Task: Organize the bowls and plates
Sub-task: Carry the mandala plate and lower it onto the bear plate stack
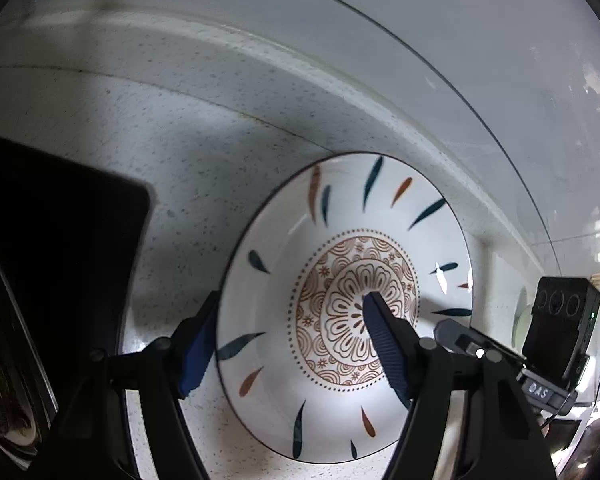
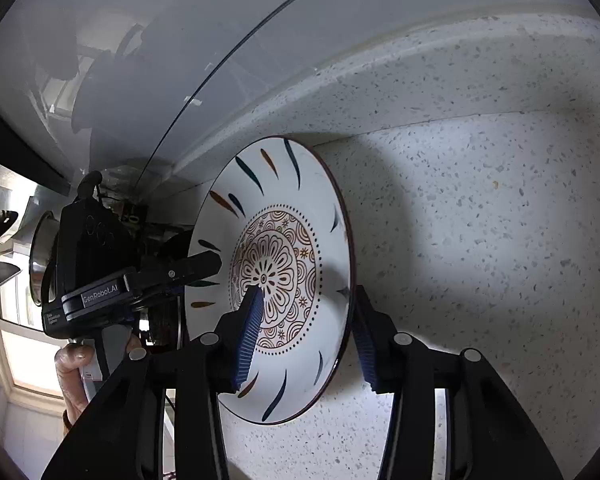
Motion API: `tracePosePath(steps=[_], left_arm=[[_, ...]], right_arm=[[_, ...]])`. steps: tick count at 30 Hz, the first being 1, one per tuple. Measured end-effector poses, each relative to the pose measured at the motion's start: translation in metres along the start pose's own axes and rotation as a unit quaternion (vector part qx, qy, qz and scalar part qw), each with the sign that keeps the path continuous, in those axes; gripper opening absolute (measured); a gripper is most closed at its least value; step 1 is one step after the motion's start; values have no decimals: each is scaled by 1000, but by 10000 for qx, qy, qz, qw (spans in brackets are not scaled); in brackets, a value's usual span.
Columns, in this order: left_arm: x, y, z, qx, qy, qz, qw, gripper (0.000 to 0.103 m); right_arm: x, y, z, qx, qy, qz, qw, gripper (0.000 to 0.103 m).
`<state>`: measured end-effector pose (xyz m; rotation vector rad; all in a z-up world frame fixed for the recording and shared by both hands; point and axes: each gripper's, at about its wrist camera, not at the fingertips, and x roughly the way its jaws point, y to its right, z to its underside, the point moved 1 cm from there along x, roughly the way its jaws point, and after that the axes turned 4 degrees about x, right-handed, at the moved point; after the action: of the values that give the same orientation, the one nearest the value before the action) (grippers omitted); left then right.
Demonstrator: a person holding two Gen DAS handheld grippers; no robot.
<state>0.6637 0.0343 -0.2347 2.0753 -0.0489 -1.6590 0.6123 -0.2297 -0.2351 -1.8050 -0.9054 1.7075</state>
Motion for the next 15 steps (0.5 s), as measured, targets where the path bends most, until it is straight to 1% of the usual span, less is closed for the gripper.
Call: tracePosePath(steps=[1, 2, 3, 4, 6, 7, 8, 9, 11, 12, 15], left_arm=[[0, 2, 0, 40, -1, -60, 10000, 68], [0, 5, 0, 114, 5, -138, 9998, 67], [1, 10, 1, 214, 13, -264, 9994, 65], [1, 13, 0, 288, 40, -407, 9987, 61], [0, 17, 1, 276, 123, -806, 9963, 26], [-3, 12, 1, 156, 141, -803, 9965, 24], [-5, 5, 1, -3, 139, -611, 9980, 20], [-7, 0, 2, -129, 141, -436, 9989, 18], [-9, 2, 5, -82, 183, -458, 9987, 18], [-11, 3, 8, -71, 197, -481, 9986, 17], [-19, 5, 15, -149, 232, -310, 9991, 14]], right_arm=[[0, 2, -2, 11, 6, 31, 10000, 33], [1, 3, -2, 23, 8, 48, 10000, 31], [1, 3, -3, 24, 10, 59, 10000, 28], [0, 5, -4, 20, 16, 86, 10000, 26], [-1, 7, -4, 6, 53, 153, 9999, 23], [-3, 8, -5, -8, 109, 230, 9997, 19], [-5, 11, -5, 11, 124, 276, 9995, 17], [-5, 13, -5, 24, 138, 310, 9994, 10], [-7, 17, -5, 57, 188, 248, 9995, 8], [-7, 17, -5, 21, 206, 284, 9994, 8], [-10, 13, -2, -81, 269, 488, 9984, 8]])
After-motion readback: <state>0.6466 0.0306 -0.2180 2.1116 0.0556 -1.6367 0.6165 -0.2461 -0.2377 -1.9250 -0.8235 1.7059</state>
